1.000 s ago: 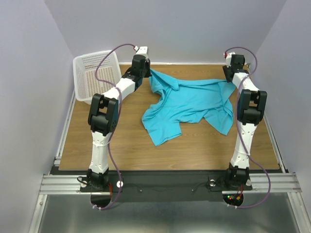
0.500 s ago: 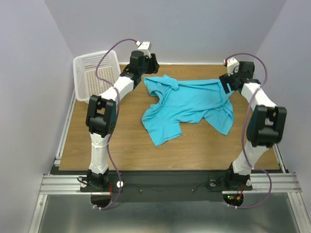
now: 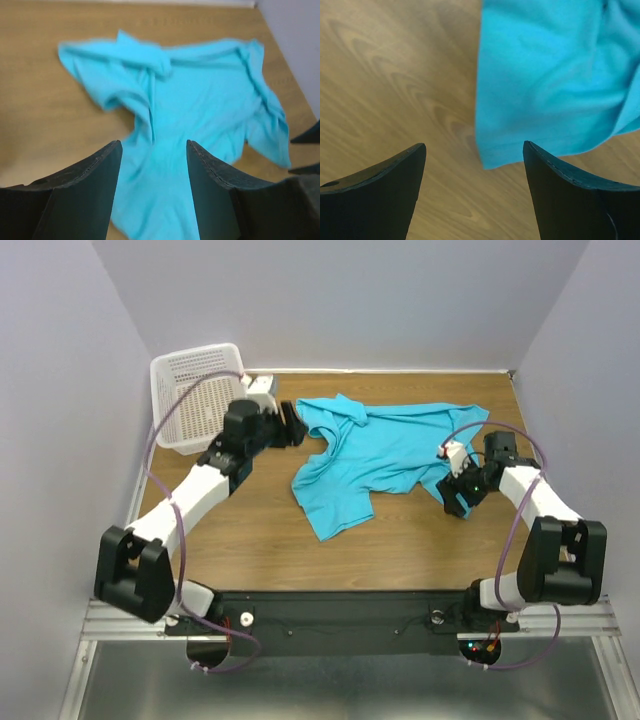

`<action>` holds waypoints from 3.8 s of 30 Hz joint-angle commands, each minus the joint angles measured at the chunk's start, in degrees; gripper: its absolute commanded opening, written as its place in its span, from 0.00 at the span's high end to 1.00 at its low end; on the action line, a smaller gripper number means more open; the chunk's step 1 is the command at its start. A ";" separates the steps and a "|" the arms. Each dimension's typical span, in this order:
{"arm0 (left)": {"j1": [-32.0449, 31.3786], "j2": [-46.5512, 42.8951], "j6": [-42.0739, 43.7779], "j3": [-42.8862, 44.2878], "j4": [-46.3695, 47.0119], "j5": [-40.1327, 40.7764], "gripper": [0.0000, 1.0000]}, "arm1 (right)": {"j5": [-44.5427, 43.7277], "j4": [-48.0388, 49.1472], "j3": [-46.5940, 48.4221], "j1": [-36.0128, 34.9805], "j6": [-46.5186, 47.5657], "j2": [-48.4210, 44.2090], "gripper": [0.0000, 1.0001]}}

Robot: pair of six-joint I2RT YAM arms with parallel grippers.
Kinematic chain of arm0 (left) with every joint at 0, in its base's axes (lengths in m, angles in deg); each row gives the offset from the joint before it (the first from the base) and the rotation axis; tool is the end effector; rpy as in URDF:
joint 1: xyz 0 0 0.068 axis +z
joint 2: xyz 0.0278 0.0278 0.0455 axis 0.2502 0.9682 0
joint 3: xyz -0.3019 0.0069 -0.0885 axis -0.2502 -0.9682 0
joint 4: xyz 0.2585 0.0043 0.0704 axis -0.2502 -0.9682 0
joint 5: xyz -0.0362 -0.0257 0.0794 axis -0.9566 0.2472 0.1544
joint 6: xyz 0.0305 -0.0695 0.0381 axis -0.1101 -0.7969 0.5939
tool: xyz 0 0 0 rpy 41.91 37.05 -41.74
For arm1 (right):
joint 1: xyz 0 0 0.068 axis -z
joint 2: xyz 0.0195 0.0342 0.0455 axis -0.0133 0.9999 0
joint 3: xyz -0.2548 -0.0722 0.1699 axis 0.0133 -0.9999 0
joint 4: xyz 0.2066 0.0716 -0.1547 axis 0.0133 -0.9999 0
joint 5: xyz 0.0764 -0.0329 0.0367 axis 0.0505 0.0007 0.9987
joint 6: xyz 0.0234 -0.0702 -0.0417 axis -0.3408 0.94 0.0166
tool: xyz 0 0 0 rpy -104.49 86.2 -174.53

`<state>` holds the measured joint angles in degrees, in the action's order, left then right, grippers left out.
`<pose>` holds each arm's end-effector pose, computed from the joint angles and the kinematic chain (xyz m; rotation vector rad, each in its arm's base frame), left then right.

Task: Fold and stack the t-shirts
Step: Flatten the tshirt out

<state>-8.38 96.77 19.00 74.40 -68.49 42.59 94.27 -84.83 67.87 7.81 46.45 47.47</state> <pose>0.3350 -0.1561 0.3613 0.2064 1.7760 -0.6827 0.2772 -0.0043 0.2127 -0.9972 2.4006 0.2414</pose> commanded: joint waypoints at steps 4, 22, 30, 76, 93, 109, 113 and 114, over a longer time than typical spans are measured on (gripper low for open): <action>-1.56 -7.68 -9.16 -20.10 3.71 5.00 0.35 | -1.31 -3.42 -1.10 -0.10 3.58 -0.75 0.23; -2.35 8.41 -12.15 -20.02 11.53 3.08 0.47 | -7.03 3.09 0.22 -0.11 -2.66 4.96 0.26; -2.35 8.50 -11.80 -19.84 12.68 0.79 0.83 | -6.59 2.82 -0.92 -0.11 -1.61 6.20 0.41; 5.65 -33.78 -17.33 -23.00 -37.86 -16.05 1.00 | -25.41 -14.05 -12.70 12.73 19.75 -25.88 0.99; 5.65 -30.10 -6.35 -12.89 -28.23 -7.91 0.27 | 4.13 0.53 11.54 12.64 -22.55 5.55 0.35; -3.13 8.40 37.30 6.50 -5.68 -13.54 0.31 | 11.52 5.02 28.08 12.73 -32.72 27.99 0.37; -7.35 16.03 52.87 9.51 -9.03 -11.26 0.30 | 11.34 5.37 28.08 12.73 -32.89 28.43 0.37; -8.14 17.36 54.63 9.95 -9.12 -11.08 0.30 | 11.52 5.37 27.99 12.73 -32.98 28.43 0.37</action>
<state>-13.94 110.01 56.47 81.85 -75.96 31.05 104.00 -81.42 94.14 20.23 14.43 75.69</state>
